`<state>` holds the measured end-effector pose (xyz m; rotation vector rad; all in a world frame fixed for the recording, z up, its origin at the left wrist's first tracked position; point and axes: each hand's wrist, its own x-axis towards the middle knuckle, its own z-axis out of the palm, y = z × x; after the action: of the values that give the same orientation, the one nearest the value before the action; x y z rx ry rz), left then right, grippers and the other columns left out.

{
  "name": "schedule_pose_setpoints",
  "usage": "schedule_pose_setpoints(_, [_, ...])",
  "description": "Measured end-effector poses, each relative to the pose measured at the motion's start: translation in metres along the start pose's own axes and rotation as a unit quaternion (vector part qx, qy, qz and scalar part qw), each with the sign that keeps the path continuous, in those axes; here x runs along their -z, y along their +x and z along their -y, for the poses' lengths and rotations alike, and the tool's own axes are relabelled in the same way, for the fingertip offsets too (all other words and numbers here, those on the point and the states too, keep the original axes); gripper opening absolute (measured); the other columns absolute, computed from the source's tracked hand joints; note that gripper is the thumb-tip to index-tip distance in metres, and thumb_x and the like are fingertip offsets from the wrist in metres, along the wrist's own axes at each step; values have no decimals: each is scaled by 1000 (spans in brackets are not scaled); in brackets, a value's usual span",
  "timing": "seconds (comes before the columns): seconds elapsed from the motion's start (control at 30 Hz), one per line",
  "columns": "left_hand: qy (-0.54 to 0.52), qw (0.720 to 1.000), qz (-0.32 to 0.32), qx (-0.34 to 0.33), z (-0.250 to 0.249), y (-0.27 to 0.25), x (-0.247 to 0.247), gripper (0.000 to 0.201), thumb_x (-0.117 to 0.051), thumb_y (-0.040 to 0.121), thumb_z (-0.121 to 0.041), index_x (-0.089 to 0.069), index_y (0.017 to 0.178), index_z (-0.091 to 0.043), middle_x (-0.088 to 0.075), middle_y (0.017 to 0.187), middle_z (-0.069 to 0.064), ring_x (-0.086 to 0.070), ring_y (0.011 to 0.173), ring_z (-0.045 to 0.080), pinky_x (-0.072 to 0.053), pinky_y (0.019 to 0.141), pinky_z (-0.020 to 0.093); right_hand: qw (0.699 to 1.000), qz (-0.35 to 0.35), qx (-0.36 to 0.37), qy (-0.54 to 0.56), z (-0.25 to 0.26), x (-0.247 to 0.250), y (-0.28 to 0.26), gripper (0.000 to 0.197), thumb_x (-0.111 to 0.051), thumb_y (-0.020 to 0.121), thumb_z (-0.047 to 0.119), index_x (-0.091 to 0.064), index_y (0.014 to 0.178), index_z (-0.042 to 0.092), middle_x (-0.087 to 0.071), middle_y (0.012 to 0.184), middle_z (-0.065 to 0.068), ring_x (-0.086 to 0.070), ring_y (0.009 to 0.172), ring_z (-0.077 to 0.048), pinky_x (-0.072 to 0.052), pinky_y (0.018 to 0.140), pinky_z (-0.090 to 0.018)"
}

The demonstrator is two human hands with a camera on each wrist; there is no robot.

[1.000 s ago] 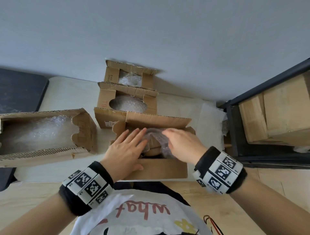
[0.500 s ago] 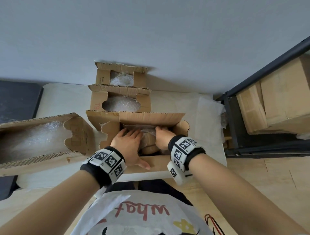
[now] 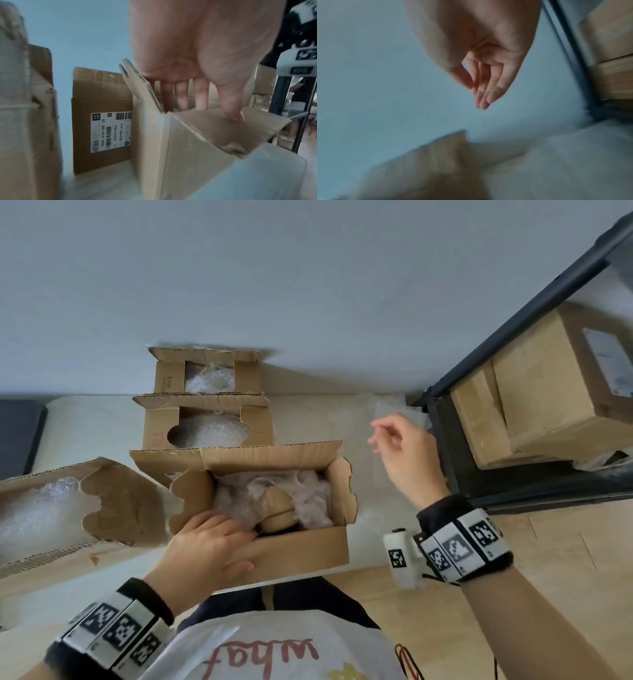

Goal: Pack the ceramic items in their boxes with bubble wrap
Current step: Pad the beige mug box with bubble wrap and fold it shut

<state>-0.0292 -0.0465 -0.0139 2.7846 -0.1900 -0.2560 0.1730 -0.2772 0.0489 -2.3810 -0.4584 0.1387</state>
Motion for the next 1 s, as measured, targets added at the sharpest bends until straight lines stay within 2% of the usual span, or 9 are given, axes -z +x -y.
schedule_pose_setpoints(0.1, [-5, 999, -42, -12, 5, -7, -9, 69, -15, 94, -60, -76, 93, -28, -72, 83, -13, -70, 75, 9, -53, 87, 33, 980, 55, -142, -128, -68, -5, 16, 23, -54, 94, 19, -59, 115, 10, -64, 114, -9, -61, 104, -25, -48, 82, -31])
schedule_pose_setpoints(0.23, [3, 995, -101, -17, 9, -2, -22, 70, -14, 95, -59, -76, 91, -29, -71, 70, -13, -69, 64, 10, -37, 92, 30, 937, 143, -237, -211, -125, -34, 19, 61, -60, 90, 38, -38, 139, 10, -38, 144, -11, -41, 129, -28, -37, 101, -40])
schedule_pose_setpoints(0.37, [19, 991, -130, -21, 10, 5, -25, 68, -16, 94, -59, -76, 81, -31, -70, 66, -13, -70, 66, 14, -36, 87, 27, 916, 172, -315, -182, -148, -62, 17, 89, -68, 81, 48, -21, 146, 10, -24, 151, -13, -31, 136, -31, -33, 106, -47])
schedule_pose_setpoints(0.43, [20, 991, -128, -17, 12, 9, -25, 68, -16, 94, -60, -75, 74, -31, -69, 64, -14, -70, 68, 16, -36, 84, 26, 912, 191, -304, -200, -155, -70, 14, 72, -71, 81, 38, -34, 137, 12, -34, 141, -14, -40, 127, -33, -39, 102, -46])
schedule_pose_setpoints(0.53, [14, 994, -106, -13, 15, 10, -26, 66, -19, 93, -62, -75, 74, -31, -69, 67, -15, -70, 69, 15, -37, 86, 27, 922, 158, -262, -235, -165, -72, 10, 38, -57, 91, 19, -48, 127, 13, -46, 132, -14, -50, 117, -33, -42, 95, -41])
schedule_pose_setpoints(0.63, [12, 996, -89, -14, 17, 9, -27, 64, -21, 92, -62, -75, 77, -31, -69, 70, -17, -69, 70, 12, -37, 89, 27, 938, 108, -263, -199, -172, -61, 10, 32, -43, 96, 13, -57, 126, 10, -58, 126, -17, -55, 112, -35, -45, 89, -38])
schedule_pose_setpoints(0.8, [15, 996, -88, -23, 16, 10, -24, 63, -20, 93, -62, -76, 82, -33, -69, 74, -20, -65, 74, 11, -37, 89, 27, 955, -60, -242, -159, -159, -15, 13, 23, -45, 97, 14, -63, 109, 8, -65, 102, -21, -60, 95, -37, -39, 69, -32])
schedule_pose_setpoints(0.9, [7, 997, -70, -24, 12, 12, -18, 63, -22, 92, -61, -76, 81, -30, -70, 72, -18, -67, 68, 12, -37, 86, 27, 971, -146, -161, -95, -135, 23, 14, 20, -46, 97, 15, -62, 108, 8, -64, 96, -15, -60, 90, -27, -40, 72, -29])
schedule_pose_setpoints(1.0, [5, 1000, -9, -5, 6, 13, -10, 45, -41, 82, -58, -76, 81, -30, -70, 74, -17, -68, 69, 10, -38, 83, 25, 986, -152, -73, -12, -100, 61, 13, 20, -46, 98, 19, -59, 111, 12, -59, 92, 0, -54, 86, -8, -39, 71, -20])
